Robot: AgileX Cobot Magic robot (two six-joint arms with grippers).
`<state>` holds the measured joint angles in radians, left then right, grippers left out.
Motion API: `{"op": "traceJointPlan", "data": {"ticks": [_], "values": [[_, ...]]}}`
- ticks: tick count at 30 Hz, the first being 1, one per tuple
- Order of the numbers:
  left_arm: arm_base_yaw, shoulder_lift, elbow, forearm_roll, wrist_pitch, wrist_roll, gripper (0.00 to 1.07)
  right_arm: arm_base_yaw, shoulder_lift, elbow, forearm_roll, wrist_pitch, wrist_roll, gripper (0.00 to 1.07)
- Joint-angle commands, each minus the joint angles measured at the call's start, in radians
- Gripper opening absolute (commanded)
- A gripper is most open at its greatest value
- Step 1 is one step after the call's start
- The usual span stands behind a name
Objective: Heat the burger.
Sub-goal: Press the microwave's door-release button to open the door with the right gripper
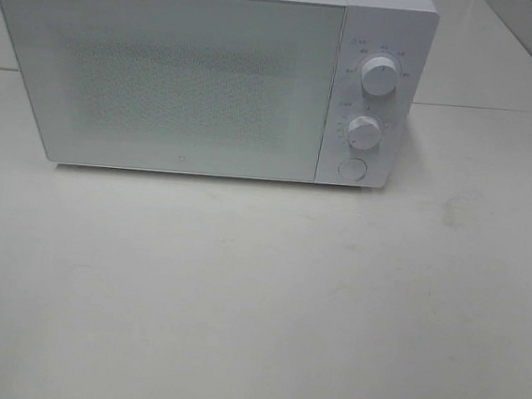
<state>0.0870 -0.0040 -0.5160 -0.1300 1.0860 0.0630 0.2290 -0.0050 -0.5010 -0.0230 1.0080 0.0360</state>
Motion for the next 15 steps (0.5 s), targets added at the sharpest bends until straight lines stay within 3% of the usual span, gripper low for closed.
{"op": "traceJointPlan", "data": {"ticks": [1,15], "values": [[0.003,-0.006,0.000,-0.003,-0.012,-0.004,0.98,-0.007,-0.031,0.002,-0.009,-0.015,-0.007,0.75],[0.003,-0.006,0.000,-0.003,-0.012,-0.004,0.98,-0.007,0.055,-0.044,0.008,-0.088,0.002,0.75]]}}
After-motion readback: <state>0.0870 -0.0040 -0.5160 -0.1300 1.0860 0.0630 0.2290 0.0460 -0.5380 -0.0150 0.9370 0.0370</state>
